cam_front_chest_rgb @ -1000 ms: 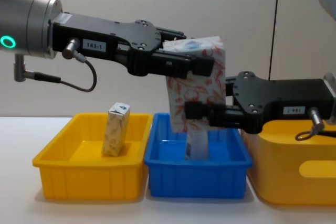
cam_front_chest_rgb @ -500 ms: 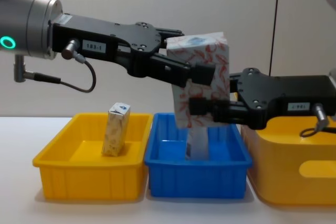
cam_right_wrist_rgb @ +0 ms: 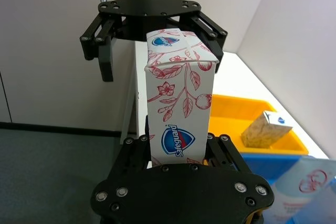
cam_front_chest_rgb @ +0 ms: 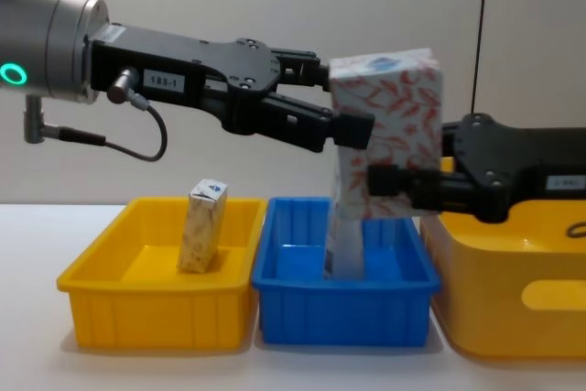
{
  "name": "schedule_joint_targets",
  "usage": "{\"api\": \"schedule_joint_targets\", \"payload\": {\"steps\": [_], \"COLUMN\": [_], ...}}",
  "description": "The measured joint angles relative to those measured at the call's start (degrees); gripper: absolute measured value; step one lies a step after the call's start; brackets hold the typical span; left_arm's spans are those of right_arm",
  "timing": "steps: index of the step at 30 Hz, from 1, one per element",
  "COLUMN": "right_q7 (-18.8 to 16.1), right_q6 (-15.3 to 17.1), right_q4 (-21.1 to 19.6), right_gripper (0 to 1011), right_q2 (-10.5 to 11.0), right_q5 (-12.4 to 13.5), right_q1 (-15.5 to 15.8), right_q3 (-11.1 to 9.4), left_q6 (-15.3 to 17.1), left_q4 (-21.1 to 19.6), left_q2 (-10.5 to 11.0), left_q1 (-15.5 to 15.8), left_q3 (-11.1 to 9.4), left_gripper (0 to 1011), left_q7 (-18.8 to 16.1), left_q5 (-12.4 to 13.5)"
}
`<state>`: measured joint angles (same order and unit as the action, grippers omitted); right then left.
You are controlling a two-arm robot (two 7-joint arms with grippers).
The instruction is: Bimanual collaborative sorting of washing and personal care products
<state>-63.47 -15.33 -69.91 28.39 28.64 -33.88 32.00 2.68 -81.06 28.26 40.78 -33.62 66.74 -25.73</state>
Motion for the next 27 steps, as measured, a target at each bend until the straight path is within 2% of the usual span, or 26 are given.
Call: {"api": "schedule_joint_targets", "payload": {"steps": [18, 27], "right_q7": [3.2, 7.2], "right_q6": [1.5, 2.0], "right_q4": [-7.1, -10.3], "right_gripper": [374, 375], "right_q2": [7.3, 10.9], "right_q5": [2.6, 3.4], "right_q1": [5.7, 9.1], "right_q3": [-3.3, -5.7], "left_q6": [0.0, 0.0], "left_q4": [0.0, 0.0], "left_q2": [0.0, 0.0], "left_q1": [0.0, 0.0], "left_q3": [0.0, 0.0], "left_gripper": [1001, 1001], "left_q7": [0.0, 0.0], "left_q5": [0.0, 0.0]}}
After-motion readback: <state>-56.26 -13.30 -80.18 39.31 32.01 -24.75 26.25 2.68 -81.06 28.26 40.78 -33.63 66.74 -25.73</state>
